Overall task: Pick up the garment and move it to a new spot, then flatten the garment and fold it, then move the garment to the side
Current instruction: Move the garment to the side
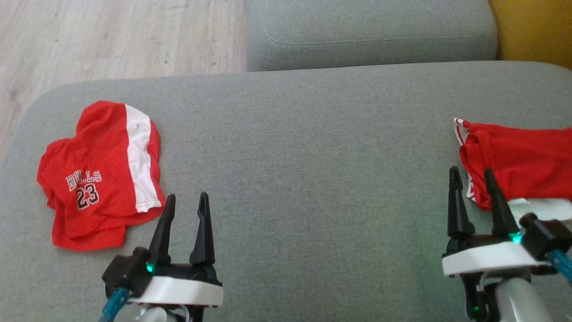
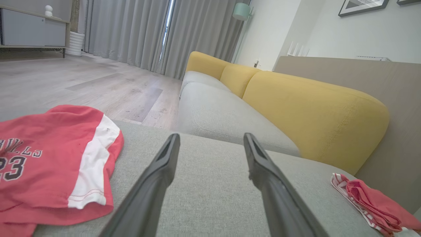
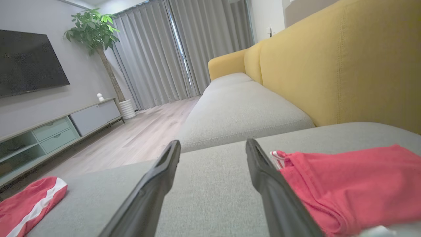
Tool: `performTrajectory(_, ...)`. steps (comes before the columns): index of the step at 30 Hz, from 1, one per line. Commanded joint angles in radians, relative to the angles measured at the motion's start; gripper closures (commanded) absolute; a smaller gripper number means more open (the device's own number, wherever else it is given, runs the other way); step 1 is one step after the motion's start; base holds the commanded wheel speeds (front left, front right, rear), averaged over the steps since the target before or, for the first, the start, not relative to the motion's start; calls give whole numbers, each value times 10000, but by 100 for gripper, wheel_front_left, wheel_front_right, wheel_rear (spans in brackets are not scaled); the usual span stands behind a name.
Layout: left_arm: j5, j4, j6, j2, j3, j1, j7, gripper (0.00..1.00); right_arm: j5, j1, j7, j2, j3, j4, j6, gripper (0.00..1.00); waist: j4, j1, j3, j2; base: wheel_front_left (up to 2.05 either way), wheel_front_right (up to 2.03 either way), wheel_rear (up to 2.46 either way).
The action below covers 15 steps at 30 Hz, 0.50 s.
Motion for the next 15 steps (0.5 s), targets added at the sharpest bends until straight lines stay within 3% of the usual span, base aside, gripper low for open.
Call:
performTrajectory(1,0,-330,59,5,368,-231,-51,0,37,-307,-155,-32,274,-289,67,0,-5,0,4,-1,0,0,0)
performTrajectory(15,9,-353,90,5,465,-163,-51,0,-1,-364,-304,-30,375,-90,67,0,-11,0,87,-1,0,0,0)
